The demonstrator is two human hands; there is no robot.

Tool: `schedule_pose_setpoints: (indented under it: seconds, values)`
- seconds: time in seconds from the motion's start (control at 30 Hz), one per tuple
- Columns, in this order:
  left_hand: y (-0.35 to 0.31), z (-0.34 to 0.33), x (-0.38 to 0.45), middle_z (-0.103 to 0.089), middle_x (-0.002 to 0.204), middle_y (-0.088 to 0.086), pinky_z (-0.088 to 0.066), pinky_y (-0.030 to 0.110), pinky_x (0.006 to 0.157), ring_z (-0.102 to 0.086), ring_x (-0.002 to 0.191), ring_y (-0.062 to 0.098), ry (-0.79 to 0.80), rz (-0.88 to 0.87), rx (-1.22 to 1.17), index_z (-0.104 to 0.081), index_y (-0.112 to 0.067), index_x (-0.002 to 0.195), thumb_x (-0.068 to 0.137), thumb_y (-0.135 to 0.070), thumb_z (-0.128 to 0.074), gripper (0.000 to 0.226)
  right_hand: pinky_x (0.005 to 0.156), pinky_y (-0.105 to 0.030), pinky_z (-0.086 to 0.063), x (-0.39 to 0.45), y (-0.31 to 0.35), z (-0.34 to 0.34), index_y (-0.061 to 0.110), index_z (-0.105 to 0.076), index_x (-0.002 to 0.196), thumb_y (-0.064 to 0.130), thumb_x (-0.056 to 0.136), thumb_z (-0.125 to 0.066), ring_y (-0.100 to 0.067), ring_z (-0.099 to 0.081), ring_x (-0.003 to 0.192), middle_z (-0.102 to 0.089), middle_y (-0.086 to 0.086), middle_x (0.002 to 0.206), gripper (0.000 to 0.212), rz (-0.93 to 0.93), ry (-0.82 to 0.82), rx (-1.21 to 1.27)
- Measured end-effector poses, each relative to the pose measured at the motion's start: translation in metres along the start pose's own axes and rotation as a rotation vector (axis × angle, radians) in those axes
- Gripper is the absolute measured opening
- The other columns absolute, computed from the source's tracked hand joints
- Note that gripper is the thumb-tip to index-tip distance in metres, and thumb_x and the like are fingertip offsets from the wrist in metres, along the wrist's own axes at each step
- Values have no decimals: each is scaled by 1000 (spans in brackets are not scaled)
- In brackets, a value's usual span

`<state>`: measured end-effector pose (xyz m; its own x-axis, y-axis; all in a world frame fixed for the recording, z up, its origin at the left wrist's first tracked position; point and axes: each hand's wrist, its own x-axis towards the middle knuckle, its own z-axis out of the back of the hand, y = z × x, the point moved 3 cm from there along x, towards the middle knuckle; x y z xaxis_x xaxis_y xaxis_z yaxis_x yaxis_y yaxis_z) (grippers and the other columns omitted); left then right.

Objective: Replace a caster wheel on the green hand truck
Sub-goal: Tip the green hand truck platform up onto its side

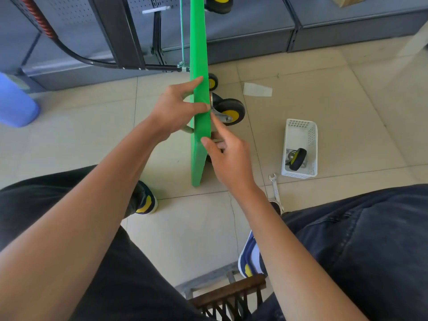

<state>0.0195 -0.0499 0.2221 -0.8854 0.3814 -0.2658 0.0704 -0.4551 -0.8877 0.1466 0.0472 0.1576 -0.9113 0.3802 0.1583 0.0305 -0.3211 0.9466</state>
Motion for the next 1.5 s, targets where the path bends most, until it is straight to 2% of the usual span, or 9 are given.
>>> schedule_pose_setpoints:
  seconds: [0.2,0.57,0.67,0.8,1.0,1.1,1.2,1.3,1.5]
  values:
    - [-5,4,2,-64,131,-4,-63,49,65,-75,92,20,-54,-4,45,-46,-28,150,86,-12,-71,71,73,-38,-59,8,-1,-7,32,-53,149,26,100,-61,-12,-69,74,-76,5,84,50,16,-16,-27]
    - [-11,4,0,-72,109,0,-62,39,61,-75,76,13,-87,34,-29,-38,-15,154,93,-1,-65,68,55,-16,-37,19,0,-3,21,-63,140,20,97,-64,-4,-54,58,-62,8,66,43,124,-49,-104]
    - [-12,5,-1,-71,105,-6,-61,35,57,-75,75,12,-97,36,-15,-38,-15,154,94,-1,-65,68,54,-25,-44,13,-2,-6,19,-64,138,19,99,-62,-5,-59,61,-69,4,70,39,154,-90,-92]
    - [-13,4,-3,-71,99,-8,-60,34,56,-75,73,11,-118,35,-12,-40,-16,153,94,-2,-64,65,49,-19,-24,3,-6,-9,11,-70,130,3,97,-63,-5,-31,48,-32,22,53,34,224,-219,-116]
    - [-12,4,-4,-73,102,-2,-63,40,60,-76,77,16,-147,37,2,-43,-17,152,92,-4,-67,66,48,-19,-21,3,-5,-12,12,-74,123,1,93,-67,-10,-29,46,-24,18,48,33,230,-268,-132]
    - [-10,6,-6,-72,110,1,-63,43,63,-76,80,18,-133,32,16,-41,-17,153,91,-4,-67,68,47,-20,-24,3,-2,-13,11,-74,121,6,93,-69,-15,-30,50,-41,15,47,29,222,-268,-102]
    - [-7,10,-10,-71,116,1,-62,37,61,-76,80,16,-116,27,33,-38,-16,154,91,-4,-66,70,48,-21,-40,1,3,-14,9,-77,116,13,91,-73,-13,-53,51,-74,1,68,25,208,-268,-72]
    - [-2,19,-15,-69,123,2,-62,36,61,-76,83,17,-107,30,40,-38,-17,154,92,-4,-66,70,53,-13,-41,-4,7,-22,10,-79,112,15,90,-73,-9,-58,55,-78,-1,77,23,219,-255,-105]
    - [11,35,-33,-68,125,3,-61,32,61,-76,85,16,-100,32,39,-39,-17,154,93,-2,-64,68,58,-31,-53,-16,15,-35,8,-77,115,15,93,-71,-12,-64,61,-80,-4,87,24,254,-120,-98]
